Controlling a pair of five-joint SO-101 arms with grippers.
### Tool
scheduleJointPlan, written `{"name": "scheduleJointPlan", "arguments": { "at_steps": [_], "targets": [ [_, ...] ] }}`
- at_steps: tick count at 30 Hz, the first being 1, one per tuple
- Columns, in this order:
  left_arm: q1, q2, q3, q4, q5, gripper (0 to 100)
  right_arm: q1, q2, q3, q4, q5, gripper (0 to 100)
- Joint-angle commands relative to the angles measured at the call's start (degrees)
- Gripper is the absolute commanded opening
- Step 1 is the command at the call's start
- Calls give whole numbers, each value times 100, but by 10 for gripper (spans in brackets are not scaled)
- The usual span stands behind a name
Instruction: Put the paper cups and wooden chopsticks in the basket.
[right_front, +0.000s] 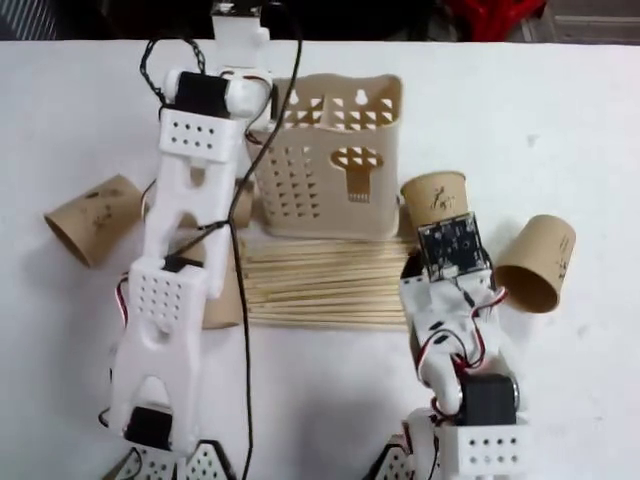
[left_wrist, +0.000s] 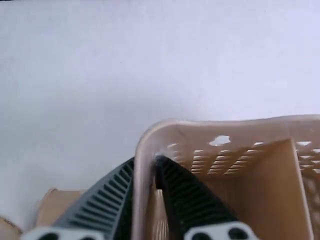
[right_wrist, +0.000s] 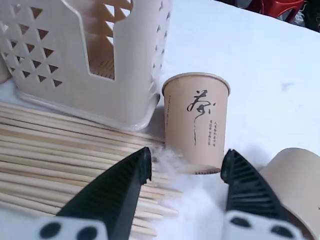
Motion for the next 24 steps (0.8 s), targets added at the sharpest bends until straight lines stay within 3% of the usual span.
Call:
{"name": "scheduleJointPlan", "arguments": {
  "at_steps": [1,7,19,24],
  "targets": [
    [48,365,-237,97,-88,145,48,-207,0,215,105,234],
    [101,356,-1802,791,-290,146,22,-207,9,268,123,234],
    [57,-980,-1741,818,-527,151,66,-207,9,391,176,234],
    [-4,-1807,-1732,862,-633,151,101,-207,-35,743,888,234]
  ]
}}
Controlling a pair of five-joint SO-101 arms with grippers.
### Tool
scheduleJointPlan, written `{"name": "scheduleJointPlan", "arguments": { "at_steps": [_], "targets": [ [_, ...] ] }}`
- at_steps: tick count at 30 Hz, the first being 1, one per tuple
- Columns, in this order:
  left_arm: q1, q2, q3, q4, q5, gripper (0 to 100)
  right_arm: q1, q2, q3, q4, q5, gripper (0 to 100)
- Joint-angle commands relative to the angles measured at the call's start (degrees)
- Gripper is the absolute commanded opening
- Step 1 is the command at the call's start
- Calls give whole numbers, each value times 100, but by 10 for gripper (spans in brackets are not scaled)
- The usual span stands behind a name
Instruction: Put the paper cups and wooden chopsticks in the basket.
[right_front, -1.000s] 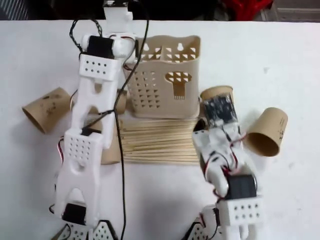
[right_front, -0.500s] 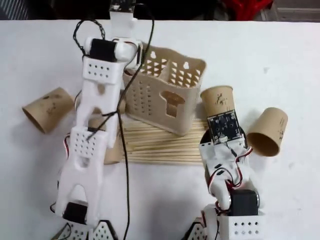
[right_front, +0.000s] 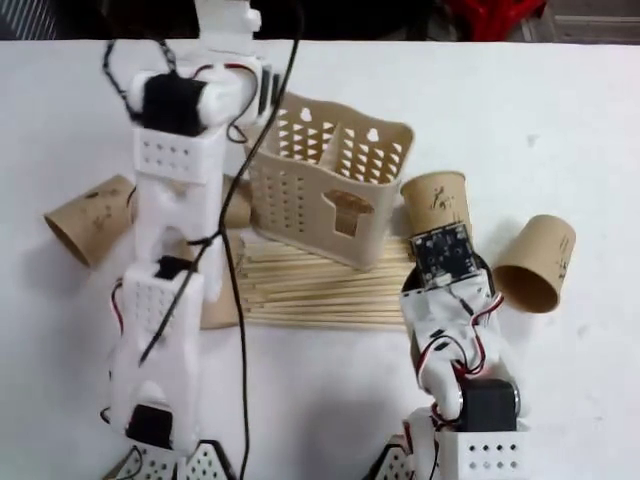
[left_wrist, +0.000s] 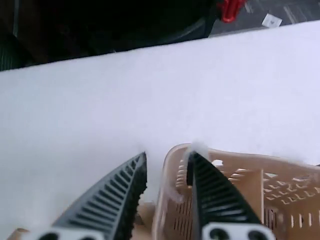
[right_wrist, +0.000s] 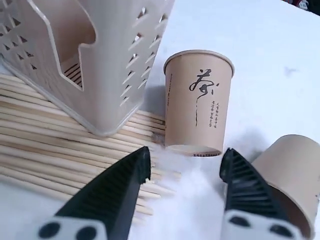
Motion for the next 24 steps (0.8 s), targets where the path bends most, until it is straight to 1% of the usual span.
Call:
{"name": "scheduleJointPlan", "arguments": {
  "at_steps": [1,4,7,11,14,16,18,20,22,24],
  "targets": [
    [-84,-919,-220,44,-246,151,180,-48,-114,338,501,234],
    [-198,-1367,44,62,-396,150,831,-40,-360,567,958,234],
    [-453,-1947,826,70,-396,148,1552,145,-756,813,1793,234],
    [-787,-3108,2505,70,-510,148,2290,1059,-1196,734,2822,234],
    [-857,-4145,3991,62,-1090,147,2677,1859,-1398,224,3648,235],
    [-866,-4848,5081,53,-1442,148,2835,2264,-1407,-145,4431,236],
    [-875,-5560,6189,35,-1793,151,2967,2492,-1415,-374,5011,237],
    [-1007,-6220,7253,-70,-2110,151,3081,2571,-1415,-497,5196,237],
    [-1182,-6862,8360,-431,-2286,151,3081,2571,-1310,-602,5222,243],
    [-1420,-7451,9468,-905,-2365,151,3073,2598,-1125,-963,5204,272]
  ]
}}
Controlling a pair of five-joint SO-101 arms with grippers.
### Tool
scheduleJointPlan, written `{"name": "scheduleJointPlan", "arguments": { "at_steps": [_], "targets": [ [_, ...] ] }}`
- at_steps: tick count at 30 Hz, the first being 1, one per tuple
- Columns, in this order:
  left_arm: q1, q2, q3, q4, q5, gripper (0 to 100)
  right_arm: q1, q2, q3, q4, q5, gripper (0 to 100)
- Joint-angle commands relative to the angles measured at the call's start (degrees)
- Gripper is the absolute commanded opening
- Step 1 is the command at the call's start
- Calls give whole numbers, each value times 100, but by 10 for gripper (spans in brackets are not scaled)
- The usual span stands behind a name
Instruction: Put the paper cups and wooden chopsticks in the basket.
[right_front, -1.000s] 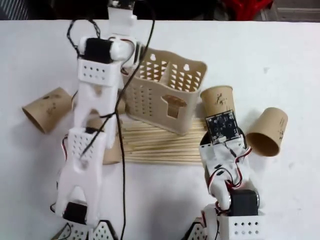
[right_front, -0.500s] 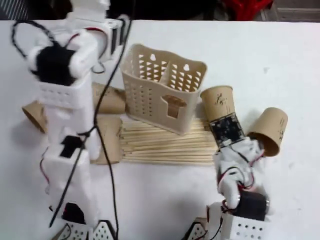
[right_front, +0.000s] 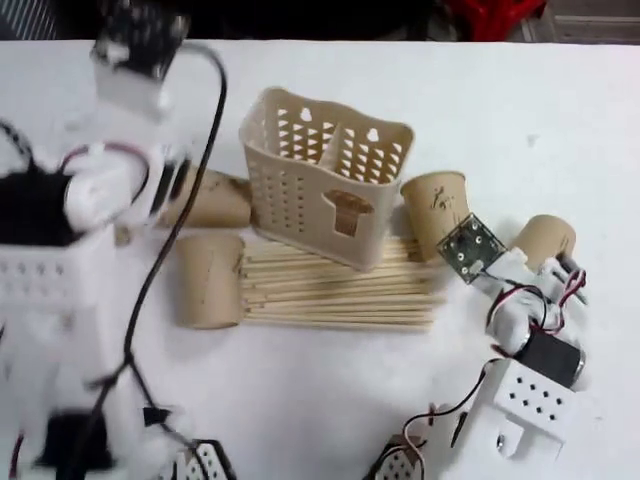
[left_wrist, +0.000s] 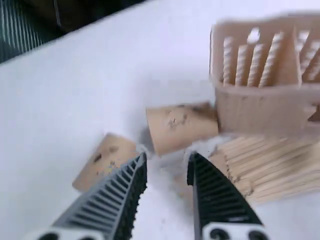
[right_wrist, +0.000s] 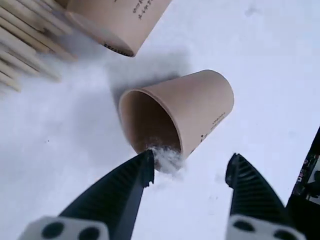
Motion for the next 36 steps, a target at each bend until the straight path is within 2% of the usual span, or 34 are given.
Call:
{"name": "scheduleJointPlan", "arguments": {
  "at_steps": [1,7,11,14,26,31,36],
  "targets": [
    [-374,-1244,2171,-844,-211,151,84,75,114,-690,114,287],
    [-576,-2563,4967,-2057,-633,151,66,84,782,-1367,176,296],
    [-549,-2809,5969,-2585,-589,151,92,180,879,-1455,176,297],
    [-567,-2818,6514,-3121,-281,151,92,593,853,-1657,176,297],
    [-567,-2844,7851,-4431,-62,148,426,3055,62,-2879,0,289],
    [-567,-2844,8132,-4826,149,146,374,3495,53,-3582,-413,150],
    [-549,-2844,8149,-4835,299,146,374,3600,53,-3697,-668,55]
  ]
}}
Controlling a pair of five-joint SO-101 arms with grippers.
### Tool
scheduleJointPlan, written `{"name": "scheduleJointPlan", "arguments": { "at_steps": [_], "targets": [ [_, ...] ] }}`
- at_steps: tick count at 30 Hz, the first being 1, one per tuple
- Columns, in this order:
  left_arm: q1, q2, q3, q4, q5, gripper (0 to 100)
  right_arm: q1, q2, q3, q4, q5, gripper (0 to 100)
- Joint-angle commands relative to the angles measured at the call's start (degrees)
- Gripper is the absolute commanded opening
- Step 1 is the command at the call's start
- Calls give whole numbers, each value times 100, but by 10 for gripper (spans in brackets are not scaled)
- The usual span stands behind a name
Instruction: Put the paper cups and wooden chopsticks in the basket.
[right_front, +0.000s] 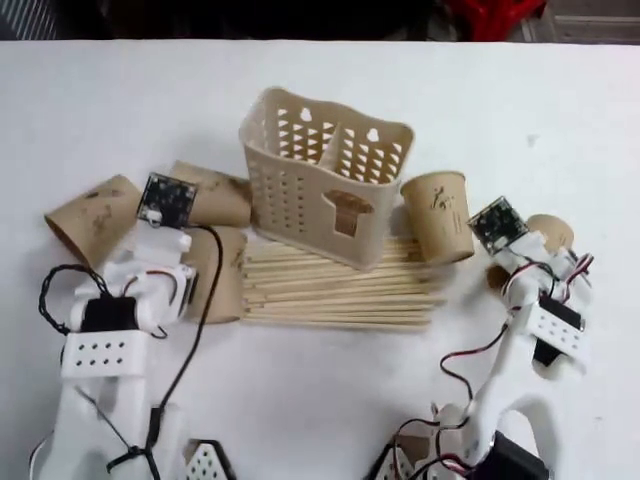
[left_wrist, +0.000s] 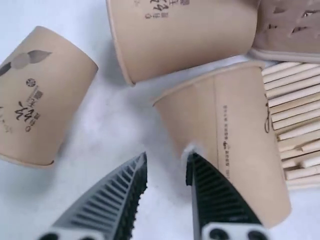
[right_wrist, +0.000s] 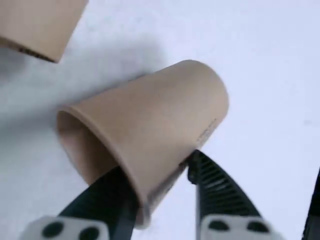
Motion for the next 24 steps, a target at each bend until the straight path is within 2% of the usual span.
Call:
{"name": "scheduleJointPlan", "arguments": {
  "at_steps": [1,3,8,14,16,18,20,24],
  "targets": [
    [-22,-92,0,-114,176,146,-4,48,-97,-40,-237,41],
    [-13,-84,0,-114,246,146,13,40,-97,-40,-413,12],
    [-13,-92,62,-141,237,146,189,48,-88,13,-1160,15],
    [-4,-101,484,-976,237,146,558,22,-105,22,-1556,15],
    [-4,-101,519,-1055,237,146,681,22,-105,22,-1609,15],
    [-4,-101,536,-1055,237,146,804,22,-176,31,-1978,15],
    [-4,-101,545,-1055,237,146,936,-40,-448,409,-2479,15],
    [-4,-101,554,-1046,237,146,1086,-479,-1565,2457,-3138,16]
  ]
}}
